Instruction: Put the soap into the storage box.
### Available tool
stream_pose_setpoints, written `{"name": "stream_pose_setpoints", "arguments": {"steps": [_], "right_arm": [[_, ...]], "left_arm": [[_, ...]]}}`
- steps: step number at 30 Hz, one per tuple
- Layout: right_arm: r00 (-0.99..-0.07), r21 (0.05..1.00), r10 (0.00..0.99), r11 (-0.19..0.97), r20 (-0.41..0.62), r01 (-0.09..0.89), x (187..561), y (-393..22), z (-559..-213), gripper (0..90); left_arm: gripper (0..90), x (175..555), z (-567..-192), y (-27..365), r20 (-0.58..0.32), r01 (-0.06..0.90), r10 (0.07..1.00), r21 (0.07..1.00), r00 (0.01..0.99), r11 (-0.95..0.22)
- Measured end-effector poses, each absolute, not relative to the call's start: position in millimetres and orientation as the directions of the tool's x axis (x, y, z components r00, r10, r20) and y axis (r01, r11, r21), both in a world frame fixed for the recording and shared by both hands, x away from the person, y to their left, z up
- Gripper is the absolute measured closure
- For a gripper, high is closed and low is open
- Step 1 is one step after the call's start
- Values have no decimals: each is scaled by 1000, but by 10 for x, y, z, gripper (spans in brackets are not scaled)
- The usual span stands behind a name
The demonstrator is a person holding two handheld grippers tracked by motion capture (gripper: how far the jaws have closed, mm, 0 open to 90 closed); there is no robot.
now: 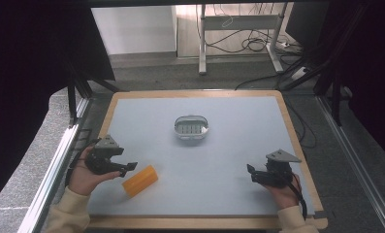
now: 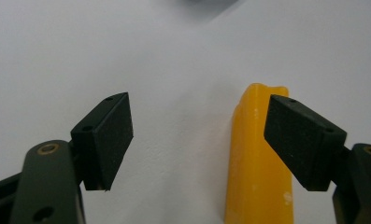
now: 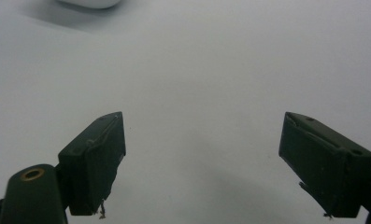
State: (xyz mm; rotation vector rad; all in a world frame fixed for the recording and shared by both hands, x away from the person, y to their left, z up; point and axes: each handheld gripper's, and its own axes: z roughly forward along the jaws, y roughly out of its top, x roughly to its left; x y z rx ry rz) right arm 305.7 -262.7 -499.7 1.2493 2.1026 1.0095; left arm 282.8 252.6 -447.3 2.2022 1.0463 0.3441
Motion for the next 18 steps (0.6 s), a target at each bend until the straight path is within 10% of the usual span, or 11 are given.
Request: {"name": "stream_pose_setpoints", "arguments": {"steps": [18], "right_arm": [[-453, 799, 891, 297, -35, 522, 3044, -2612, -4983, 160]], "left_arm": [[243, 2755, -4477, 2283, -48, 583, 731, 640, 681, -501]]}}
